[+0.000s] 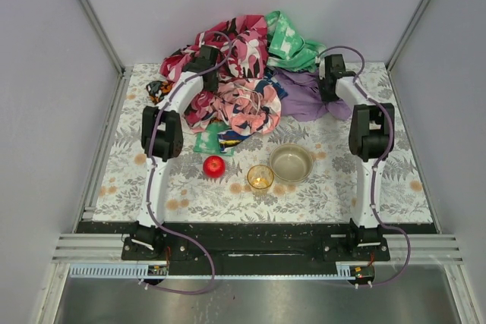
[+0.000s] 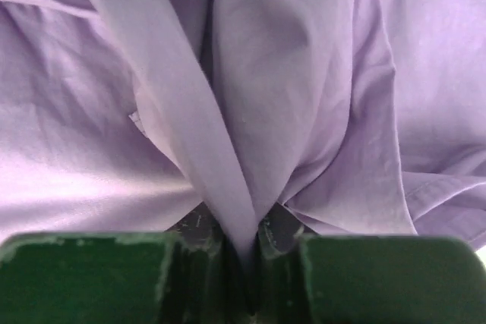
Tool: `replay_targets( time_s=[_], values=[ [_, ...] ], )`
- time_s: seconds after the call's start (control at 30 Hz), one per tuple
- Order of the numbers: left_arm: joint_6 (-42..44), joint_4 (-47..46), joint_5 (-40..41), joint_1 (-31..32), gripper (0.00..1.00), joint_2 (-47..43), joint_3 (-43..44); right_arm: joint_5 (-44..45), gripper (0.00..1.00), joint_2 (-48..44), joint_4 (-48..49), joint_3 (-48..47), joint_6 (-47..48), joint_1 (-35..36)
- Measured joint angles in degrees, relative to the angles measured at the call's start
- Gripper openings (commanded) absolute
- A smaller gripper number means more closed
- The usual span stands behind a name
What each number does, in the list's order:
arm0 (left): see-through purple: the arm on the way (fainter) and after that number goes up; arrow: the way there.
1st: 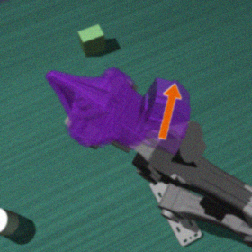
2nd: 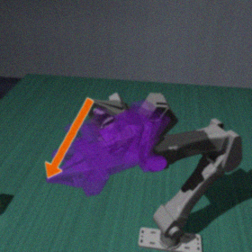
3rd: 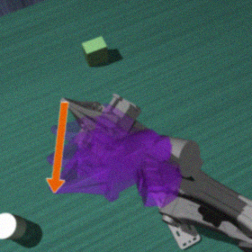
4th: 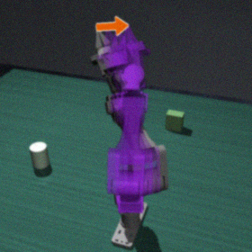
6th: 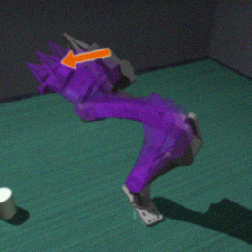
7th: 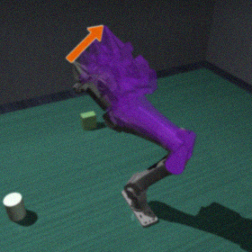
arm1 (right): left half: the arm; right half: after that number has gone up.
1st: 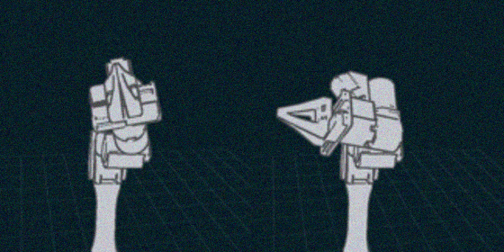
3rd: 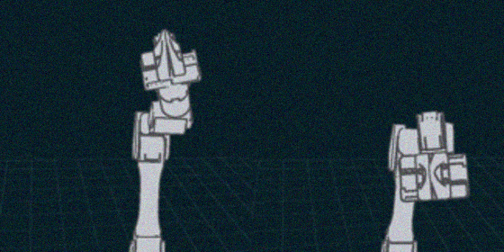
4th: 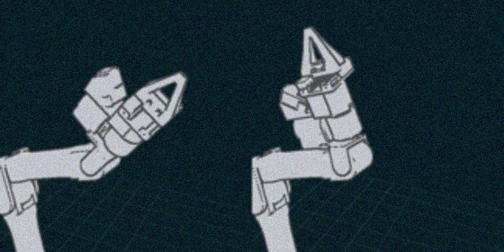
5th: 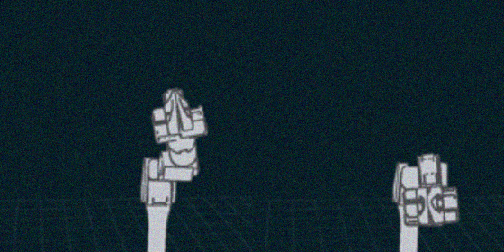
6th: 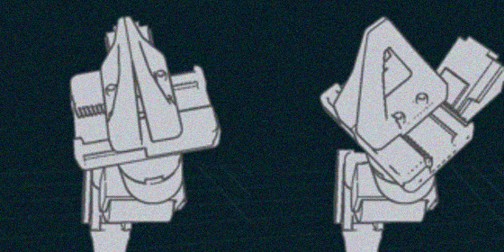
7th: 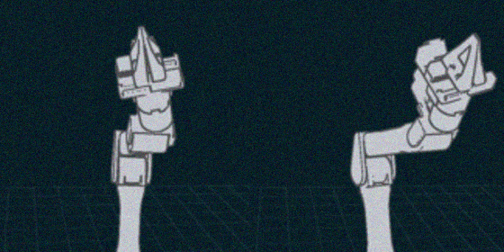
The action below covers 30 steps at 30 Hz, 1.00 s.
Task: Pick out a specific cloth from the pile
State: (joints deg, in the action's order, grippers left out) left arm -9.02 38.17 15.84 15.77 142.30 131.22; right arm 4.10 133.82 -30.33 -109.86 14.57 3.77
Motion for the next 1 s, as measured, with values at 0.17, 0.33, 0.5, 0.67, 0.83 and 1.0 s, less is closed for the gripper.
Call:
replay_targets(
  time_s=[0.17,0.33,0.5,0.67,0.83,1.0],
  values=[
    [-0.04,-0.15,-3.69,-0.28,0.82,-3.56,-3.04,8.68,0.00,-1.64,0.66,0.63,-1.84,1.84],
    [-1.44,-0.42,-7.37,-0.37,0.99,-11.28,-8.04,12.20,0.00,-17.09,2.03,8.04,-3.04,2.01],
    [-3.15,-0.92,-11.93,-0.37,0.99,-21.92,-13.73,16.02,0.00,-40.92,4.70,10.43,-2.29,1.75],
    [-4.81,-2.67,-13.70,0.17,0.99,-33.11,-21.03,21.92,0.00,-59.58,10.14,10.69,-1.49,0.74],
    [-6.12,-4.48,-14.14,1.90,0.99,-44.74,-31.15,27.12,0.01,-69.66,11.21,13.35,-1.86,0.74],
    [-8.52,-6.58,-14.91,5.01,0.99,-56.46,-43.63,34.88,0.02,-76.32,8.07,22.16,-5.92,0.74]
  ],
)
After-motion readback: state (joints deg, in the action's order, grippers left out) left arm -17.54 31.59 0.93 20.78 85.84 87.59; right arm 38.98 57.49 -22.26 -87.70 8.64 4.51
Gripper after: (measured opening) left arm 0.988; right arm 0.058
